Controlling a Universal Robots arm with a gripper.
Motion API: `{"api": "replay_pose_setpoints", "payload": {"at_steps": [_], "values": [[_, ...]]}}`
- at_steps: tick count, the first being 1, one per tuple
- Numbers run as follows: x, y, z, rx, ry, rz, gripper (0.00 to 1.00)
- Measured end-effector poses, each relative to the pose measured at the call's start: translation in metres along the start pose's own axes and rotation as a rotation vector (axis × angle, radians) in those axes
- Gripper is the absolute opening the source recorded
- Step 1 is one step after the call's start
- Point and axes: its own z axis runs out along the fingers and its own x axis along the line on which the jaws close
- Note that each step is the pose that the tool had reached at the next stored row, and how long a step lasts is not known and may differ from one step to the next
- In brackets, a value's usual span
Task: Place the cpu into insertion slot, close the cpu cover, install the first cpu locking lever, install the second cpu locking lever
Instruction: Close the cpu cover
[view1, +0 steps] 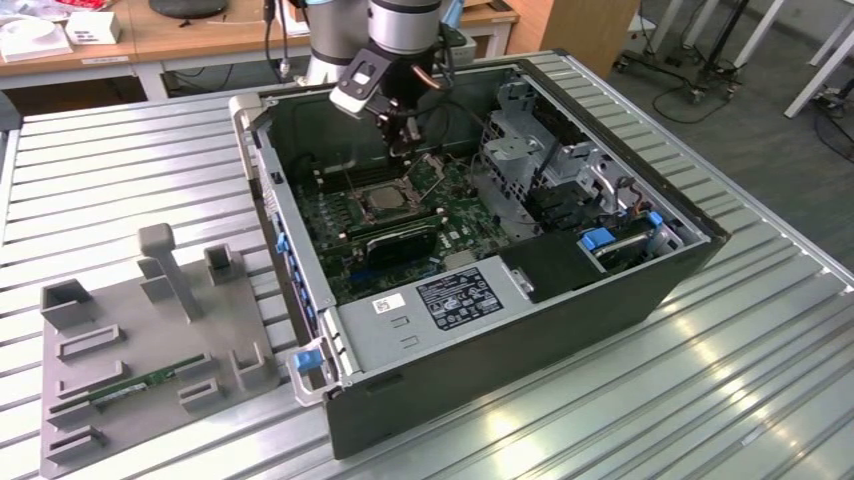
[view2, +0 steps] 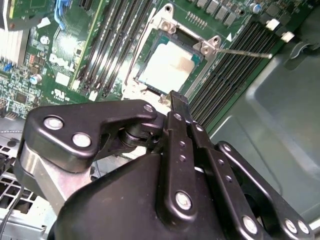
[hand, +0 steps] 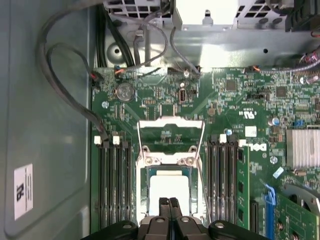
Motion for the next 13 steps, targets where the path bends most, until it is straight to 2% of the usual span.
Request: {"api": "replay_pose_setpoints", "payload": {"at_steps": [6,13], "values": [[0.0003,0.015,0.0003,0.0,0.0,0.0,0.11],[0.0008,0.0413,0.0011,0.0,0.0001,0.0,0.11]]}}
